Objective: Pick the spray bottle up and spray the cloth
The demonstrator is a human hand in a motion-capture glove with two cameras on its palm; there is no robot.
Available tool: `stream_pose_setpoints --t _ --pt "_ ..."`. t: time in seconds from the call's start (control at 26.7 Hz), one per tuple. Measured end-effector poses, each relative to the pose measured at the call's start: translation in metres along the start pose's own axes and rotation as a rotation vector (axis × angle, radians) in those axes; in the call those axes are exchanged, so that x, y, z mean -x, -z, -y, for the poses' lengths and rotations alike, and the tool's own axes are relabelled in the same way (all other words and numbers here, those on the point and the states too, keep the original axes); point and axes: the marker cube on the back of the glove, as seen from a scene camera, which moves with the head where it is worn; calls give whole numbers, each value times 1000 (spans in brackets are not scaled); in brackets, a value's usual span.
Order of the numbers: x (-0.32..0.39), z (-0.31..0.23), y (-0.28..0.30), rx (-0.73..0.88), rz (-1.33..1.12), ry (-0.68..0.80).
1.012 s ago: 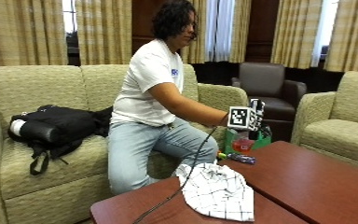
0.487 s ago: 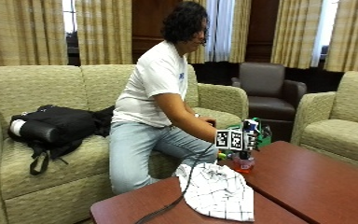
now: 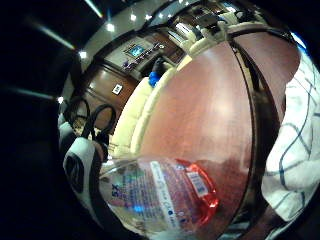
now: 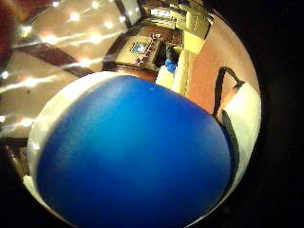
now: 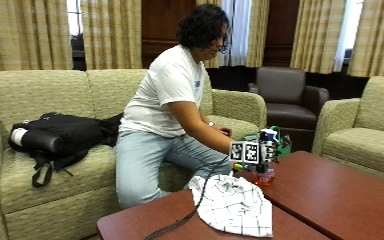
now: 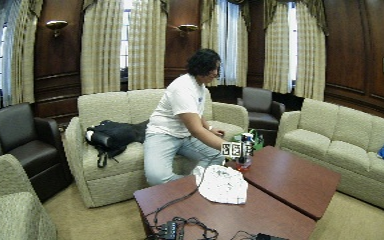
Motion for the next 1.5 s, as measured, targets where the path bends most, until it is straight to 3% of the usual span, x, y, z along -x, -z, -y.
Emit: stream_pose_setpoints --t 0.49,1.09,1.5 --pt "-1 17 -20 -7 0 8" --pt "-3 23 -27 171 67 7" --pt "-8 14 -26 193 31 -15"
